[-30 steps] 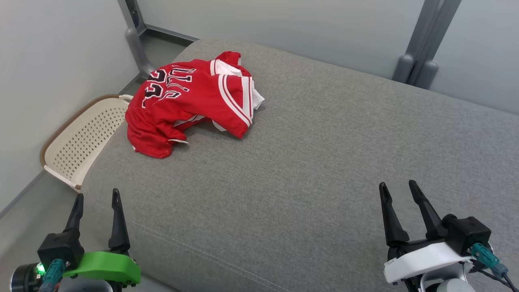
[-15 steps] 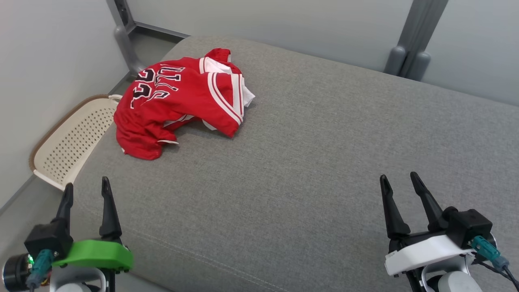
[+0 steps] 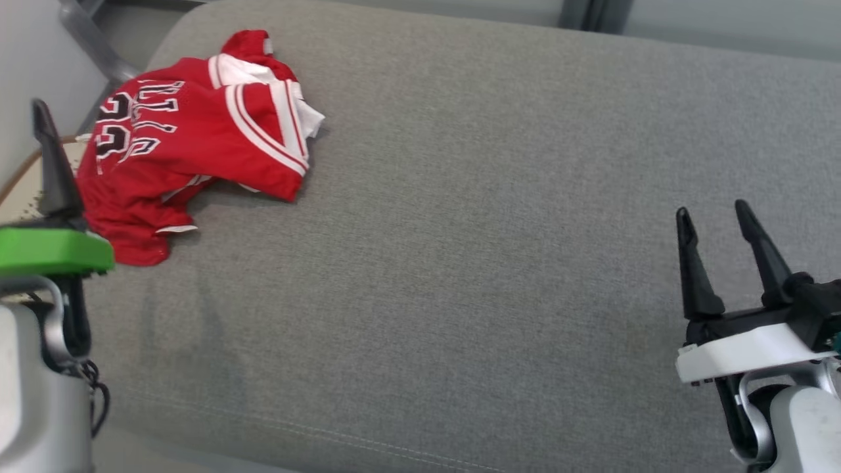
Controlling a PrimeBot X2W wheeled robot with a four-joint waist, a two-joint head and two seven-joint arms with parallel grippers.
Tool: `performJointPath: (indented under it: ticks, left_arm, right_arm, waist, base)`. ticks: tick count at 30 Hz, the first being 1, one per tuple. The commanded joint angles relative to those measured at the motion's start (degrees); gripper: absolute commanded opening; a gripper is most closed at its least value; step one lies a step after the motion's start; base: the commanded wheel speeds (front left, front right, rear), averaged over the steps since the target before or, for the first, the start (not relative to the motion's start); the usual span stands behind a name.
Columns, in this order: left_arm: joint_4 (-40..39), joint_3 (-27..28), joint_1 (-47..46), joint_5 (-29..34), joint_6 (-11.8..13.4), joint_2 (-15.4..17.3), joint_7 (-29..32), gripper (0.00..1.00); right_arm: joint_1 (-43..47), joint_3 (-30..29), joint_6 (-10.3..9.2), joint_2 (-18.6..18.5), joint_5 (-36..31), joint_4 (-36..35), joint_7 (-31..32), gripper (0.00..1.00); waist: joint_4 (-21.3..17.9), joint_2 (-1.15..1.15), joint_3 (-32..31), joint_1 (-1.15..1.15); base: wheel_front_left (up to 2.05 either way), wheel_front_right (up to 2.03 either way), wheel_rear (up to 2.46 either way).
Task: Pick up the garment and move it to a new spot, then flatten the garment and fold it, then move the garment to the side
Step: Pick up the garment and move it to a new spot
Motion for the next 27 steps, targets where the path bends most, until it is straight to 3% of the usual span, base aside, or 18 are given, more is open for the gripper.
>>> performJointPath:
  ticks: [1, 8, 14, 19, 27]
  left_arm:
    - [0.6, 0.4, -3.2, -0.8, -0.4, 0.9, 0.2, 1.0]
    - [5.4, 2.6, -13.6, -2.3, -1.8, 6.2, 2.0, 1.0]
    - [11.2, 3.0, -19.3, -4.3, -3.5, 9.2, 4.8, 1.0]
    - [17.9, 1.7, -21.8, -5.1, -4.6, 10.1, 8.1, 1.0]
    - [26.4, -0.8, -20.1, -7.4, -5.8, 8.8, 14.7, 1.0]
  right_arm:
    - [-1.1, -1.0, -0.02, -0.4, -0.7, -1.1, 0.3, 1.0]
    - [-1.7, -5.8, -0.02, -1.0, -1.4, -5.1, 0.4, 1.0]
    - [-1.4, -8.6, -0.02, -1.0, -1.1, -6.4, -0.1, 1.0]
    - [-1.6, -9.1, -0.03, -0.9, -1.6, -6.7, -0.1, 1.0]
    - [-1.7, -9.0, -0.03, -1.2, -1.6, -6.7, 0.3, 1.0]
  waist:
    - [-8.3, 0.0, 8.5, -0.01]
    - [-14.4, 0.0, 15.1, -0.01]
    - [-16.3, 0.0, 18.4, -0.01]
    - [-16.0, 0.0, 19.3, -0.01]
    - [-15.1, 0.0, 19.3, -0.01]
  base:
    - [0.0, 0.0, 0.0]
    - [0.0, 0.0, 0.0]
    - [0.0, 0.0, 0.0]
    - [0.0, 0.0, 0.0]
    - [0.0, 0.0, 0.0]
